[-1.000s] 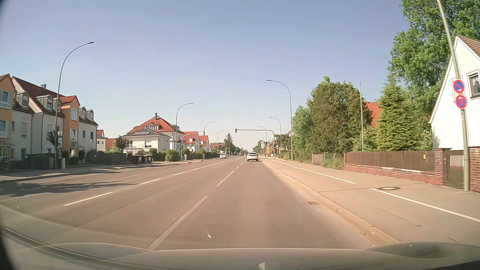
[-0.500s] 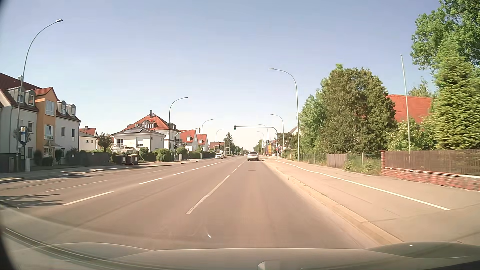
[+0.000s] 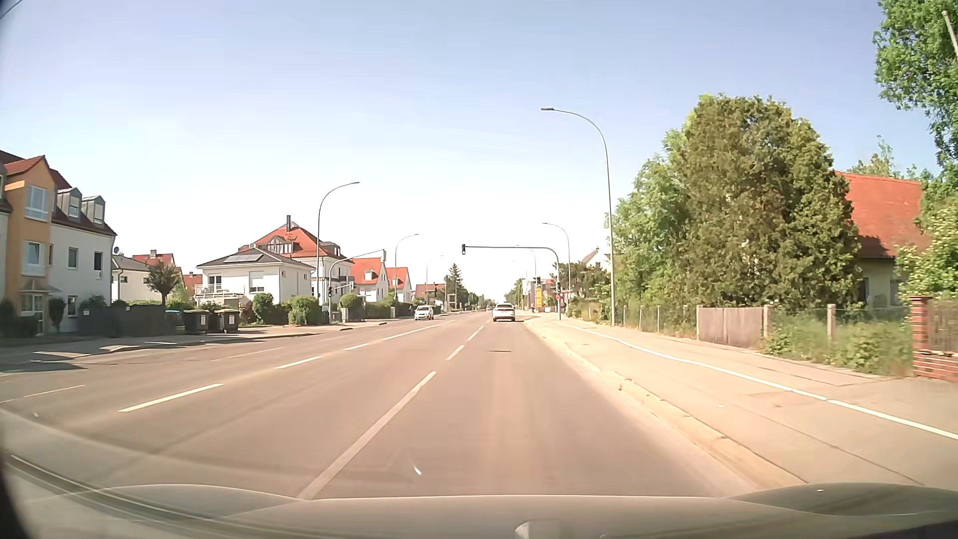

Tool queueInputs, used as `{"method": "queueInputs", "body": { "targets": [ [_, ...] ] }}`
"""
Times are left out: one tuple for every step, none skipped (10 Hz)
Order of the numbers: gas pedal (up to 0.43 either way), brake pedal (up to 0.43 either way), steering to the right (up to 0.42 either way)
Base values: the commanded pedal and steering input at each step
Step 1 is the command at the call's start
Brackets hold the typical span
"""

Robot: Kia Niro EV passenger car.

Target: Follow the waypoints while adhering to traffic rules and regulations

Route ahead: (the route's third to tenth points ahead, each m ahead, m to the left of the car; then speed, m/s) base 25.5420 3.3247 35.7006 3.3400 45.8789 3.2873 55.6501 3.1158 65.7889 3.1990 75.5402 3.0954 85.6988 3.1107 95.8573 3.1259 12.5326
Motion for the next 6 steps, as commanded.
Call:
{"method": "queueInputs", "body": {
  "targets": [
    [0.189, 0.000, -0.007],
    [0.189, 0.000, -0.009],
    [0.177, 0.000, -0.009],
    [0.177, 0.000, -0.009],
    [0.169, 0.000, -0.004],
    [0.169, 0.000, 0.000]
  ]
}}
